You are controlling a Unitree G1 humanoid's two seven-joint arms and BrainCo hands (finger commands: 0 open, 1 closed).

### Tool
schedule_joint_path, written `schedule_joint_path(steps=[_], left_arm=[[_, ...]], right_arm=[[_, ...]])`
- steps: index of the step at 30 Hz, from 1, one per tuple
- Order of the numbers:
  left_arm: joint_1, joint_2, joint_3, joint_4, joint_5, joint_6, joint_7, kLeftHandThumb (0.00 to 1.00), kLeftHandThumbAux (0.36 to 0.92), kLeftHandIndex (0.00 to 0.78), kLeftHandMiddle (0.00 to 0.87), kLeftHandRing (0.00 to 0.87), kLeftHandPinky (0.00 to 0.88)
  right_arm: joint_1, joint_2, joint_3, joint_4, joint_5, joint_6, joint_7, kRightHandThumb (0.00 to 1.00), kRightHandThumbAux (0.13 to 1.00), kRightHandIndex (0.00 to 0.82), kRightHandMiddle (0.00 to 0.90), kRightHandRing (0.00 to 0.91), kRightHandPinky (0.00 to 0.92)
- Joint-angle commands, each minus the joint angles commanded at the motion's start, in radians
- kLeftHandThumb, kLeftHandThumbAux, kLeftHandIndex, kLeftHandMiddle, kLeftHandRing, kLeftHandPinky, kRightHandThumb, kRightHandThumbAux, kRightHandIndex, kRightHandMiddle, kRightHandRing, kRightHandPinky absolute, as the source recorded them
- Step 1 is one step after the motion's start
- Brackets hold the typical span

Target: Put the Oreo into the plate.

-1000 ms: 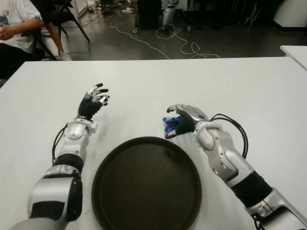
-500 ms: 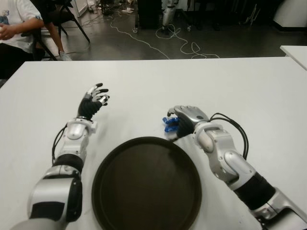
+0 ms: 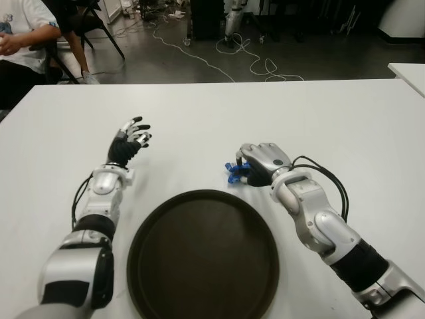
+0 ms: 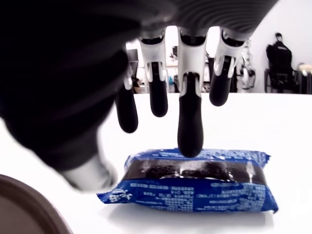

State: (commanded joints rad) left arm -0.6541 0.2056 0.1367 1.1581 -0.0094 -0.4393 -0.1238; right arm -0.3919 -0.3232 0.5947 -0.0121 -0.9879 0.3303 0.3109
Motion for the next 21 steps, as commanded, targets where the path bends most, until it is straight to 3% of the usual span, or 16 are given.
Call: schedule_joint_path(steps=[21], left_arm=[[-0.003,0.002,0.002,0.01,0.0,-0.011,-0.005,0.29,0.649,0.149,0.249,0.272,0.316]], right_arm=[[0.023,0.062,-0.083,0.019,0.037,0.022,-0.057,0.675,0.741,0.419,0.5,0.502,0.475]])
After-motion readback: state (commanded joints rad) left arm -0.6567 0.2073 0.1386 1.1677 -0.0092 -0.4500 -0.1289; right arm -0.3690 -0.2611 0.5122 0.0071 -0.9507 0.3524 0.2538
